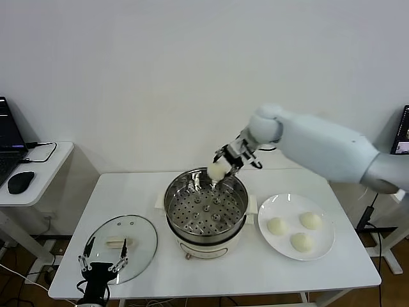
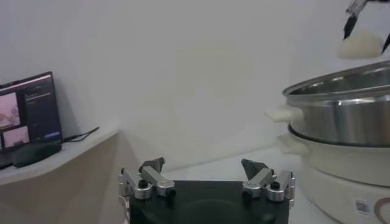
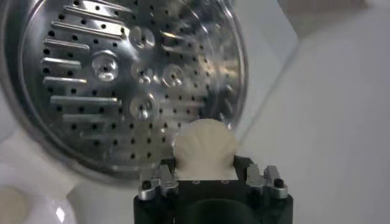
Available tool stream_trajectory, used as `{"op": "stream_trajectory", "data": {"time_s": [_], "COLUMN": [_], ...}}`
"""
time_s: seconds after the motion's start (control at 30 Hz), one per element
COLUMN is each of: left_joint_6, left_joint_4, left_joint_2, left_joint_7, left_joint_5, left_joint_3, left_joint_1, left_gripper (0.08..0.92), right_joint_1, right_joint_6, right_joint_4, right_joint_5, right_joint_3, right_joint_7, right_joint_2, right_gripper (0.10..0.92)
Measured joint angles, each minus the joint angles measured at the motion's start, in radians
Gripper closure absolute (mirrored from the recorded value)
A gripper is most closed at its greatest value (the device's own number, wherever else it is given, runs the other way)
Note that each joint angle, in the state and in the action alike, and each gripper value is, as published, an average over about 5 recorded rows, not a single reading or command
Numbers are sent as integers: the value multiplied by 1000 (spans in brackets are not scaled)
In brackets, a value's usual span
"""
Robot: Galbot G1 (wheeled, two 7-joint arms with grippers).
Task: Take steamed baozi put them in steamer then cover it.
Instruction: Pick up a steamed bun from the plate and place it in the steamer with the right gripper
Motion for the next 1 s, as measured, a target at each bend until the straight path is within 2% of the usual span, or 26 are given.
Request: {"op": "stream_trajectory", "data": {"time_s": [0.6,0.87,1.0], "left_joint_6": [-10,-11,-11], "left_joint_4": [5,0,-3], "left_joint_2": [1,-3,-2], "left_joint_7": [1,2,4], "left_joint_5": [-6,-6,-6], "left_joint_3": [-14,-11,-13], "left_joint_1": [-7,-8,-5], "left_gripper": [177,177,177], "right_joint_1": [-56,-66,-53], "right_joint_6": [247,308,307], "right_joint_4": [-148,-186,-179], "right_joint_5": [-240,-296,-277], "right_joint_3": [-25,-24,-26], "right_joint_7": [59,81,75], "right_joint_2": [155,179,176], "right_gripper": [415,234,205]}}
